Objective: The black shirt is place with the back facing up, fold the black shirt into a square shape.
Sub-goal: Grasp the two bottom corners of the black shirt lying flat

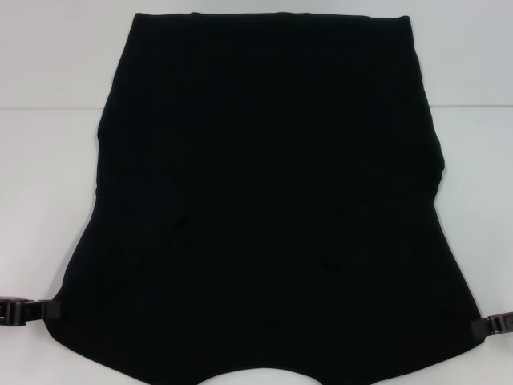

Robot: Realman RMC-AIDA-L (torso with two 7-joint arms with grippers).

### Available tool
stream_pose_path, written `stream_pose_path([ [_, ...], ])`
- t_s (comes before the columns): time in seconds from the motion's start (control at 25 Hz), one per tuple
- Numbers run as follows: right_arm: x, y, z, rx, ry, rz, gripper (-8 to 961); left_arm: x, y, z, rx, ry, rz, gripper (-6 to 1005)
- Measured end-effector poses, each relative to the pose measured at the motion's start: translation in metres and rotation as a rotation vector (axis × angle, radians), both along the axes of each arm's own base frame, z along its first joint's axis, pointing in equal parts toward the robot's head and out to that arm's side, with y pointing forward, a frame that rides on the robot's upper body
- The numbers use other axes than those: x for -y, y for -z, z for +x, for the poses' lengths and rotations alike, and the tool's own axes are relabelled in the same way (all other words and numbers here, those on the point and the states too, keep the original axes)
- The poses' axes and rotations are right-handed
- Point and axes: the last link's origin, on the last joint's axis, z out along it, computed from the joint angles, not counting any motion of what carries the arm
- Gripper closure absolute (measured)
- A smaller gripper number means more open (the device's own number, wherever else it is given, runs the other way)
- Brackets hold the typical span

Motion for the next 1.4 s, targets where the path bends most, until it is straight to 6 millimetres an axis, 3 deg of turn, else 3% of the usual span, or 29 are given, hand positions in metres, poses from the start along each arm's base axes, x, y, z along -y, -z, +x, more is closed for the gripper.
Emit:
stream_pose_path([
  [1.4,-0.02,0.027,-0.032,-0.017,-0.059,-0.045,153,-0.003,-0.002,0.0,-0.007,0.012,0.014,971],
])
